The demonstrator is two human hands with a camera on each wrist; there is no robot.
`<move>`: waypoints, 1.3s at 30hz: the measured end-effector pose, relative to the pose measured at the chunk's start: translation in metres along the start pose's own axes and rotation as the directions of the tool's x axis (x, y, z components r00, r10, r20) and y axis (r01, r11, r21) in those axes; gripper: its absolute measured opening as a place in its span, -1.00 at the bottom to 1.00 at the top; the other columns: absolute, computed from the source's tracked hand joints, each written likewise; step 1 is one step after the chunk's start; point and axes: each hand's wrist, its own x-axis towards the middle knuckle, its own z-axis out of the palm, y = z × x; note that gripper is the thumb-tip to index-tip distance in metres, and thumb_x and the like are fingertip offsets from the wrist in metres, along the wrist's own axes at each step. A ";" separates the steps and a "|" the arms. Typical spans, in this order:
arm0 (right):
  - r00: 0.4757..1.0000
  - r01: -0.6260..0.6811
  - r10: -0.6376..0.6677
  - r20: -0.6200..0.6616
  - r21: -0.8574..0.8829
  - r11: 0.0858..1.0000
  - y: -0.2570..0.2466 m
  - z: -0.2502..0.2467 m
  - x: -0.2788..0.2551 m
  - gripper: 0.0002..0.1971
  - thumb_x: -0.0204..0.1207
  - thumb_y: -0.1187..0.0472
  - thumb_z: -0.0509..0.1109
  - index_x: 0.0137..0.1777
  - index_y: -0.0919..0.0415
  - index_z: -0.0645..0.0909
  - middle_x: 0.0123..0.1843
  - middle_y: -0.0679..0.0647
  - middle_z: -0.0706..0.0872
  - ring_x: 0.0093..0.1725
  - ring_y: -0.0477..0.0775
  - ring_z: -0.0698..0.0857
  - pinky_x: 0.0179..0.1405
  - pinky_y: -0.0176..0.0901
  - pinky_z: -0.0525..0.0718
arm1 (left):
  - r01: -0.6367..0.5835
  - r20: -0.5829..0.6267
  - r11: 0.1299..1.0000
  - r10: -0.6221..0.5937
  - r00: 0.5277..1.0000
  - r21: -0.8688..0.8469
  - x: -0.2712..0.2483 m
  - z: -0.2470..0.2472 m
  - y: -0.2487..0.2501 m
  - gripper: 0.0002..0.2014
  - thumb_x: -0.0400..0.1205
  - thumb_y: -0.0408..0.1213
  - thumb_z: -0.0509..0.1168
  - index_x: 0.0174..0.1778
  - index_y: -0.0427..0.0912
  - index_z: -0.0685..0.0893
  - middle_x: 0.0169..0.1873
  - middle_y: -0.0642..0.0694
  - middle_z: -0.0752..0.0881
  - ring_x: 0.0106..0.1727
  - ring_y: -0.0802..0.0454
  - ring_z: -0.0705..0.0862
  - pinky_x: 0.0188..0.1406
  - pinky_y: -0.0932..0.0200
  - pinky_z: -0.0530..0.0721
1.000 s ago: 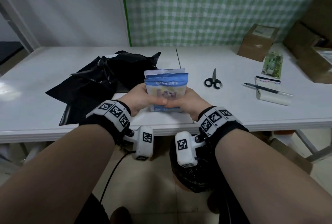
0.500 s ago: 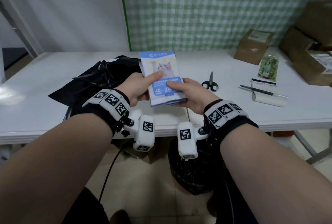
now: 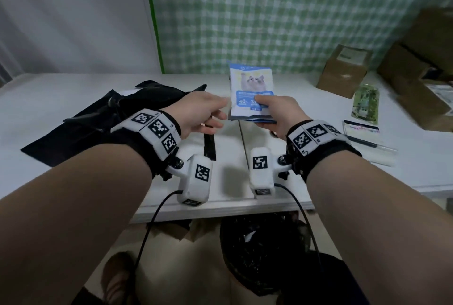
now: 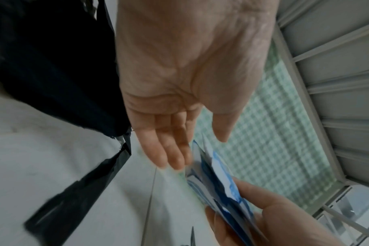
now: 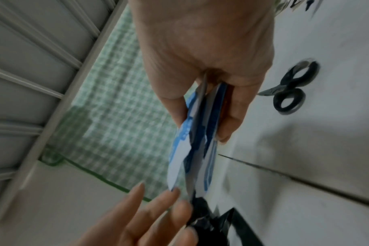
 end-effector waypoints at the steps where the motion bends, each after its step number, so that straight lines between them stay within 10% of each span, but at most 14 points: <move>1: 1.000 0.000 -0.001 -0.029 -0.024 1.000 -0.001 0.000 0.014 -0.70 0.49 0.27 0.45 0.16 0.39 0.59 -0.01 0.28 0.73 -0.28 0.13 0.71 -0.59 -0.27 0.67 | 0.001 -0.024 1.000 -0.001 1.000 -0.002 0.012 -0.002 -0.001 -0.76 0.67 -0.10 0.23 0.17 -0.14 0.58 -0.22 -0.06 0.68 -0.31 0.10 0.66 -0.23 0.21 0.70; 9: 0.977 -0.096 0.068 -0.204 -0.131 0.987 -0.010 -0.004 0.112 -0.78 0.44 0.26 0.50 0.02 0.32 0.59 0.06 0.26 0.69 -0.07 0.23 0.73 -0.42 -0.08 0.72 | 0.020 -0.058 0.999 -0.018 0.998 0.042 0.090 -0.016 -0.004 -0.77 0.64 -0.22 0.26 0.17 -0.21 0.62 -0.18 -0.08 0.69 -0.29 0.09 0.68 -0.26 0.26 0.68; 15: 0.990 -0.105 0.058 -0.129 -0.399 0.911 -0.004 -0.016 0.137 -0.76 0.57 0.19 0.33 -0.30 0.03 0.39 0.11 0.13 0.49 0.08 0.11 0.56 0.20 0.06 0.71 | 0.026 -0.022 0.999 -0.025 0.999 0.040 0.113 -0.015 -0.002 -0.77 0.63 -0.25 0.28 0.15 -0.26 0.64 -0.14 -0.12 0.71 -0.27 0.07 0.69 -0.08 0.15 0.72; 20: 0.944 -0.207 -0.112 -0.310 -0.822 0.530 -0.017 -0.012 0.142 -0.72 0.52 0.18 0.33 -0.38 0.23 0.42 -0.36 0.10 0.53 -0.43 0.05 0.49 -0.53 -0.17 0.43 | 0.002 0.010 0.999 -0.002 1.000 0.050 0.115 -0.013 0.004 -0.81 0.63 -0.24 0.28 0.10 -0.23 0.66 -0.16 -0.09 0.72 -0.24 0.06 0.69 -0.14 0.16 0.70; 24: 0.944 -0.243 -0.110 -0.312 -0.879 0.410 -0.020 -0.008 0.137 -0.74 0.52 0.20 0.31 -0.36 0.28 0.42 -0.27 0.13 0.59 -0.37 0.09 0.52 -0.51 -0.19 0.38 | -0.012 0.023 0.999 0.011 1.000 0.053 0.108 -0.015 0.007 -0.81 0.62 -0.23 0.29 0.09 -0.20 0.67 -0.17 -0.06 0.73 -0.23 0.06 0.71 -0.25 0.22 0.67; 29: 0.915 -0.246 -0.198 -0.352 -0.874 0.418 -0.026 0.003 0.114 -0.58 0.48 0.06 0.34 0.30 0.20 0.50 0.38 0.24 0.48 0.35 0.28 0.48 0.34 0.00 0.43 | -0.047 -0.006 0.998 0.047 0.999 0.034 0.085 -0.026 0.013 -0.85 0.63 -0.24 0.29 0.04 -0.19 0.66 -0.20 -0.06 0.72 -0.25 0.06 0.69 -0.24 0.24 0.66; 39: 0.977 0.166 -0.202 0.063 -0.820 0.548 -0.009 0.048 0.014 -0.62 0.46 0.21 0.36 0.24 0.37 0.62 0.24 0.29 0.68 0.23 0.28 0.65 0.25 0.12 0.65 | -0.109 -0.334 0.938 0.224 0.915 0.330 0.009 -0.087 -0.012 -0.91 0.53 -0.30 0.35 -0.26 -0.06 0.72 -0.24 -0.01 0.71 -0.11 0.01 0.67 0.02 0.08 0.67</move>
